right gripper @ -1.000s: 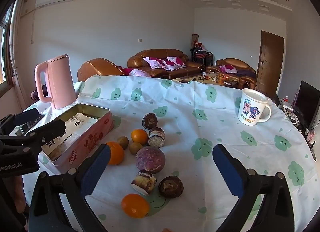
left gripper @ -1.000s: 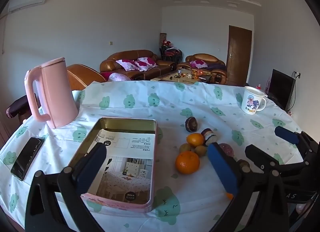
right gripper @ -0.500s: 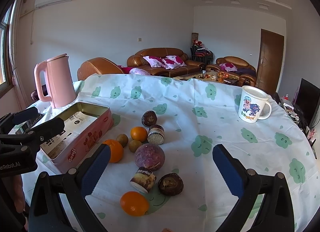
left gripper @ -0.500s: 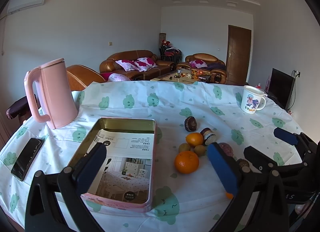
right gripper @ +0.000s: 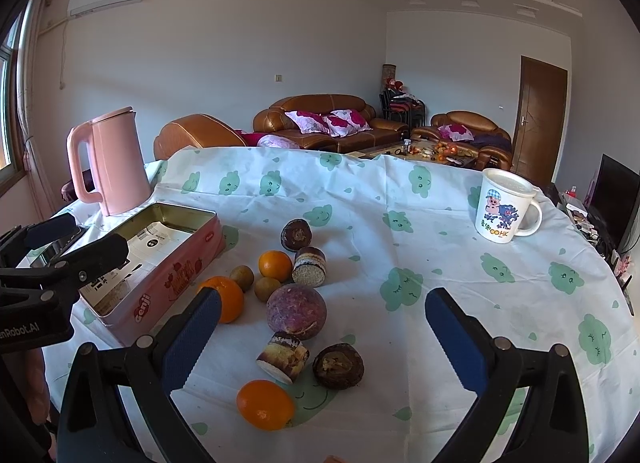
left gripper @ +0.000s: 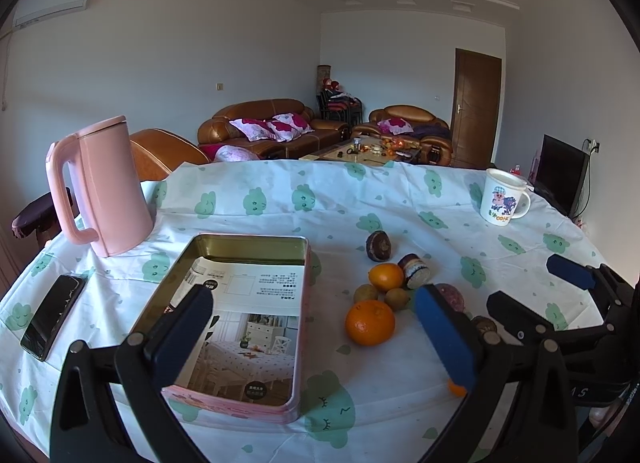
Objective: Organize fruits
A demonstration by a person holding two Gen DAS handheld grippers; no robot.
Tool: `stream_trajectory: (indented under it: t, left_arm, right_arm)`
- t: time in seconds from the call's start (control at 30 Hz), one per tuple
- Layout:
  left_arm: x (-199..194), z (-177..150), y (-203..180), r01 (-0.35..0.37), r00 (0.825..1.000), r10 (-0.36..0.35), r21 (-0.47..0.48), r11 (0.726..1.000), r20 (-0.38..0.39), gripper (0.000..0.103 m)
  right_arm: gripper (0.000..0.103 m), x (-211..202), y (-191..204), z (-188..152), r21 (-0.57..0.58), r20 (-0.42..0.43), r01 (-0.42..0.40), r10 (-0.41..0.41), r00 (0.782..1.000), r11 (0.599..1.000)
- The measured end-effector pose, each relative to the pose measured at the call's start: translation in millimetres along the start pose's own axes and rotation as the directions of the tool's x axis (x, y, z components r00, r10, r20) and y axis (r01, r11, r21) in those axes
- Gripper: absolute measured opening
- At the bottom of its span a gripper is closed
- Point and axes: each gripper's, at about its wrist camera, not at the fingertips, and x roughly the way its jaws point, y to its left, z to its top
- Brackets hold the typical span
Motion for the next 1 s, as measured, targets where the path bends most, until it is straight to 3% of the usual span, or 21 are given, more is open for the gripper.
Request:
stream_trajectory:
  t: [1.0]
  left_arm:
    - [-0.1, 0.2, -5.9, -0.003, 1.000, 0.003, 0.008, 1.000, -0.001, 0.103]
  right_arm:
    - [0.102, 0.9, -4.5, -5.2, 0.008, -0.007, 0.000, 0.000, 1.000, 1.000]
